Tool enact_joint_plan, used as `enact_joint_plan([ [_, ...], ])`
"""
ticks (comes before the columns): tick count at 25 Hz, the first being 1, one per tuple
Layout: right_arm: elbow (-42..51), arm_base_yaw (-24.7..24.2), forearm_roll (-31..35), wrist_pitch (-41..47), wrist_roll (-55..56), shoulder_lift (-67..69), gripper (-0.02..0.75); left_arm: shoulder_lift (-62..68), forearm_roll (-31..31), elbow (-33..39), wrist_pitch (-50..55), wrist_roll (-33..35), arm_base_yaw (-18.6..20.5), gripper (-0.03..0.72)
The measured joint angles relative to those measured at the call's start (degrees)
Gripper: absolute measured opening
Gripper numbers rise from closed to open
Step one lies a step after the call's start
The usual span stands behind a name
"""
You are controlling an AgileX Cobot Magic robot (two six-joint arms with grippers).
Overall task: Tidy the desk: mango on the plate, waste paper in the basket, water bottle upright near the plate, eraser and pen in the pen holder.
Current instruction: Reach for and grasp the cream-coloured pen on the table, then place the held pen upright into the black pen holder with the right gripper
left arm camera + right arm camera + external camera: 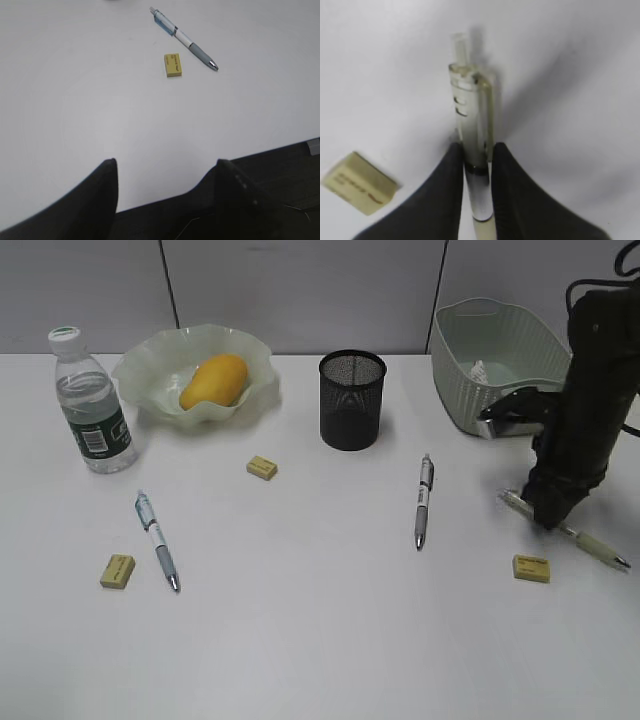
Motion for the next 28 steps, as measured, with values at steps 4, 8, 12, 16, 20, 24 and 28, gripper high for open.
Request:
enact_joint_plan([
  [4,-4.6,0.7,4.4,3.9,0.0,-1.4,0.145,0.0,0.0,0.0,0.0,0.0,0.0,0.459],
  [8,-10.9,3.4,9.8,5.7,0.0,-3.7,0.145,0.0,0.0,0.0,0.0,0.0,0.0,0.458],
  [12,-19.8,6.8,15.9,2.9,0.0,-3.9,0.145,0.0,0.0,0.0,0.0,0.0,0.0,0.458],
  [16,-27.0,9.9,21.9,-7.3,0.0,-3.9,0.145,0.0,0.0,0.0,0.0,0.0,0.0,0.458],
  [20,-30.2,12.5,27.4,-20.4,0.0,-4.1,0.145,0.0,0.0,0.0,0.0,0.0,0.0,0.458],
  [24,-30.4,14.5,28.9,-28.6,0.0,-3.9,0.144,0.0,0.0,0.0,0.0,0.0,0.0,0.458],
  [28,-30.4,15.1,29.1,-31.5,0.0,-2.1,0.144,0.0,0.0,0.0,0.0,0.0,0.0,0.458],
])
